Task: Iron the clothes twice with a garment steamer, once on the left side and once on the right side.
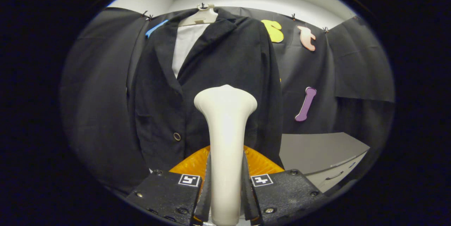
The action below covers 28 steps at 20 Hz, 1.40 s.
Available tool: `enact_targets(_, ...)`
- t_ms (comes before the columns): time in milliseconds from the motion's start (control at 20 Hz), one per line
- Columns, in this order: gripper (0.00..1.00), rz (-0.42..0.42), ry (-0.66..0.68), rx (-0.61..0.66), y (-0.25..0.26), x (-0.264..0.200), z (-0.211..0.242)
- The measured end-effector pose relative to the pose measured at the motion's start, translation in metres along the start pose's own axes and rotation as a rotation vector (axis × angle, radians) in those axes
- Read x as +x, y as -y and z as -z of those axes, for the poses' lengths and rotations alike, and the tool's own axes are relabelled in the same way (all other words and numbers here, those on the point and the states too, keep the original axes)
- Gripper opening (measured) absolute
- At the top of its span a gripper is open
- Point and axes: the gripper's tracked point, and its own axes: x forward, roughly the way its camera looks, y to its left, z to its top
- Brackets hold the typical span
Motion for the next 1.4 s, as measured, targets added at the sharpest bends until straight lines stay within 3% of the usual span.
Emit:
enact_targets(800, 0.39, 0.018, -0.187, -0.023, 0.006, 0.005, 0.103)
enact_targets(1400, 0.39, 0.013, -0.433, -0.08, -0.01, -0.004, 0.223)
